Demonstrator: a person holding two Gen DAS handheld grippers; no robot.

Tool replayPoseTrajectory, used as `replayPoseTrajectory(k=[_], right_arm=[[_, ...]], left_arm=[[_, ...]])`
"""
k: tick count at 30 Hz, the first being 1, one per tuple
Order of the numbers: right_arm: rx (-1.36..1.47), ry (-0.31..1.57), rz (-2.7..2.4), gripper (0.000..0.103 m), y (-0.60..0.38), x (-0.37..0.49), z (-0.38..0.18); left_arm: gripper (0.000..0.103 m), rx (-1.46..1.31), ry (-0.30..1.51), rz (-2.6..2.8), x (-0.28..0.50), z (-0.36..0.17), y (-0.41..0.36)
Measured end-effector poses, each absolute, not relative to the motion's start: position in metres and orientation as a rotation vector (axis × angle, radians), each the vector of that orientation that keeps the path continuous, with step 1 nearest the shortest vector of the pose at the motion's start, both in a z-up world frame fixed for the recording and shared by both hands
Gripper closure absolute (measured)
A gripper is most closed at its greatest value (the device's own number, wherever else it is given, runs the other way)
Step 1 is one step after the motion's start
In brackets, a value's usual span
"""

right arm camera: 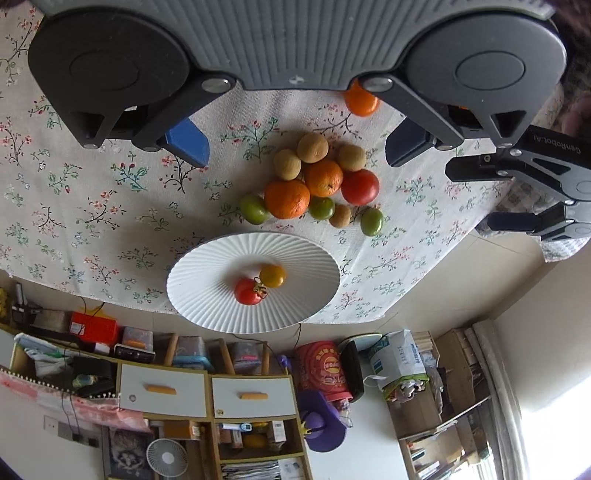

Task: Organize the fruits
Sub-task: 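Withdraw both grippers from the bowl back toward the fruit cluster, then grasp an orange cherry tomato with the left gripper while the right gripper grasps another orange one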

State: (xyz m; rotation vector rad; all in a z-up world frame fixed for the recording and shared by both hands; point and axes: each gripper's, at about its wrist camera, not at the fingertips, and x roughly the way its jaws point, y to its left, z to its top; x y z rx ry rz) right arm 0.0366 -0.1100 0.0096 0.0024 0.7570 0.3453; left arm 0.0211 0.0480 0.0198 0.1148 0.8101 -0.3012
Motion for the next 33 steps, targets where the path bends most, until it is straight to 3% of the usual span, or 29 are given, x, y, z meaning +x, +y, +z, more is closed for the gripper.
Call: replayPoseTrajectory(k=[12,21,26,33], right_arm=[[-0.077,0.732,0.407,0.001,-0.085,0.005,-0.014],[-0.114,0.81,0.431,0.013,-0.076,0.0,-0.038],[-0.125,0.819,0.446,0.023,-0.073,-0.002,-0.04],[-0.149,0.822,0.461,0.036,-0.066,-0.003,-0.039]], left_arm=[[0.009,0.007,0.906,-0.33,-0.005,-0.015,0.082],[0.039,-0.015,0.977,-0.37,-0.009,-0.028,0.091],[0.063,0.008,1.016,-0.38,-0.01,-0.035,0.086],[0.074,0.032,1.002,-0.379,-0.012,-0.036,0.082]])
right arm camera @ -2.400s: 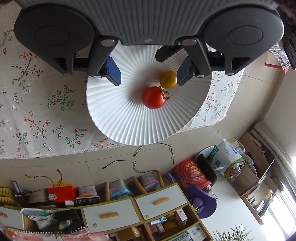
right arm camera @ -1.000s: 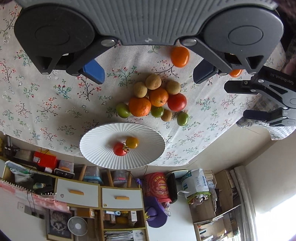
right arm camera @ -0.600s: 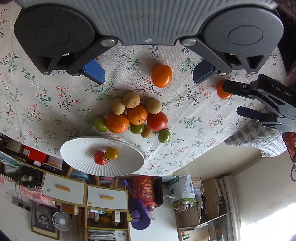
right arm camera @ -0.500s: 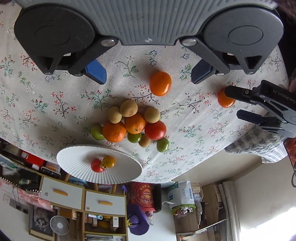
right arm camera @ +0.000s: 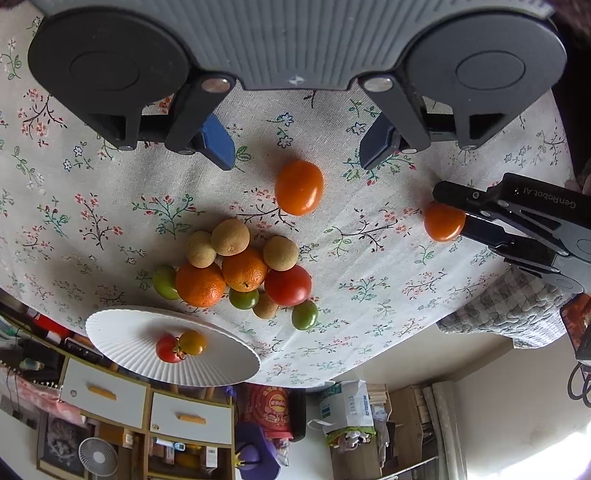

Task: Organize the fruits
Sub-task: 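Grasp an orange cherry tomato with the left gripper while the right gripper grasps another orange one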

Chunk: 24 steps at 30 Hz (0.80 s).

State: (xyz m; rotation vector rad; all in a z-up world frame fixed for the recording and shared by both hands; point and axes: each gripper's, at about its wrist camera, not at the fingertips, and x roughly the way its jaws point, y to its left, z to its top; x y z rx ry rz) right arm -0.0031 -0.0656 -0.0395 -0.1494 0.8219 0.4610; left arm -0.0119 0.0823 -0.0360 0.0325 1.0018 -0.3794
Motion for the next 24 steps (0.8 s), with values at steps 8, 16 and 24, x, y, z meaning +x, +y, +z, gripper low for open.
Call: replayPoseTrajectory(k=[8,16,24], right_arm=[[-0.175,0.814,0.466,0.049,-0.06,-0.003,-0.04],[-0.158,0.833,0.463,0.065,-0.061,0.004,-0.04],[-0.146,0.836,0.461,0.078,-0.061,0.007,-0.038]], left_arm=[[0.081,0.037,0.993,-0.384,-0.01,-0.036,0.081],[0.082,0.044,0.982,-0.389,-0.008,-0.037,0.078],[0.082,0.064,0.962,-0.38,-0.004,-0.037,0.07]])
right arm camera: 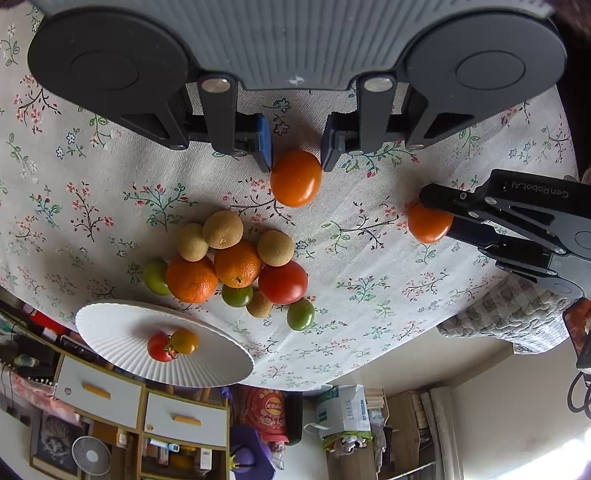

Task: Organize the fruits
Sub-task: 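Grasp an orange cherry tomato with the left gripper while the right gripper grasps another orange one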

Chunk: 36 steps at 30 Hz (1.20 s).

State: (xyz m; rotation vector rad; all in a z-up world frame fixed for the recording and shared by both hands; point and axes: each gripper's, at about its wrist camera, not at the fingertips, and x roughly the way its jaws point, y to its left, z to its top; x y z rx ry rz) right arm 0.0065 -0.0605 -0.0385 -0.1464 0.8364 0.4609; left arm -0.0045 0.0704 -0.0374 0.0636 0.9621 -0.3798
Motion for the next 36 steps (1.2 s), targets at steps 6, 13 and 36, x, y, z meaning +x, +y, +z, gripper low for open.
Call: replayPoseTrajectory(k=[6,13,36], right_arm=[[-0.146,0.821,0.469,0.08,-0.062,0.006,-0.035],[-0.16,0.817,0.476,0.08,-0.062,0.005,-0.034],[-0.123,0.792,0.461,0.086,-0.075,0.011,-0.019]], left_arm=[[0.082,0.061,0.945,-0.379,-0.002,-0.038,0.066],[0.081,0.095,0.927,-0.402,-0.002,-0.04,0.057],[0.082,0.07,0.848,-0.406,0.003,-0.027,0.046]])
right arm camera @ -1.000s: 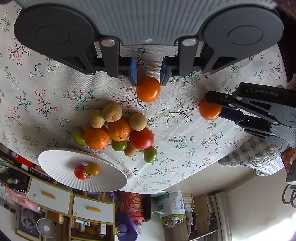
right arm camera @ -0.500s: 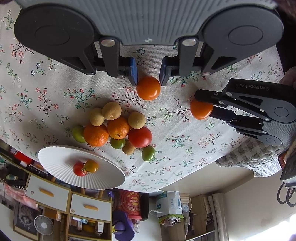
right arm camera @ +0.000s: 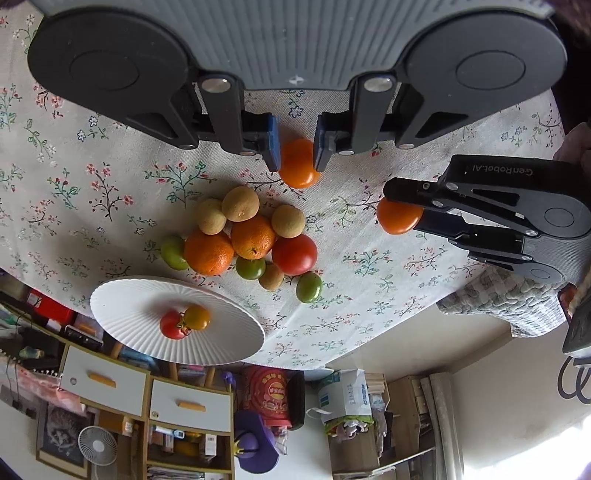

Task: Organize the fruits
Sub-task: 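Grasp an orange cherry tomato with the left gripper while the right gripper grasps another orange one, then carry both orange tomatoes over the white bowl and lower them in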

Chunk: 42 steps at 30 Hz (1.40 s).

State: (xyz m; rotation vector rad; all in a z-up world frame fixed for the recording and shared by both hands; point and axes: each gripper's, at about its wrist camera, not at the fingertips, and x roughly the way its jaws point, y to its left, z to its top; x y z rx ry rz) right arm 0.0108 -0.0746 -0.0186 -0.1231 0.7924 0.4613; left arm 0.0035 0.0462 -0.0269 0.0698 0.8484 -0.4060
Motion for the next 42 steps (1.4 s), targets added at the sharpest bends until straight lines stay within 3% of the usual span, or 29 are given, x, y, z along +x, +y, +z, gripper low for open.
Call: replayPoseTrajectory(k=[4,14,24,28,42], right_arm=[[-0.11,0.824,0.458,0.085,-0.08,0.017,-0.025],[-0.131,0.832,0.49,0.061,-0.07,0.019,-0.033],[-0.125,0.833,0.446,0.064,-0.063,0.037,-0.037],[-0.127,0.827,0.447,0.076,-0.064,0.037,-0.038],[-0.098,0.769,0.461,0.077,-0.075,0.031,-0.015]], left_arm=[[0.082,0.086,0.858,-0.388,0.009,-0.025,0.039],[0.082,0.104,0.895,-0.377,0.01,-0.034,0.037],[0.082,0.117,0.904,-0.381,0.009,-0.037,0.037],[0.082,0.117,0.907,-0.379,0.008,-0.037,0.039],[0.082,0.113,0.854,-0.388,0.015,-0.019,0.022]])
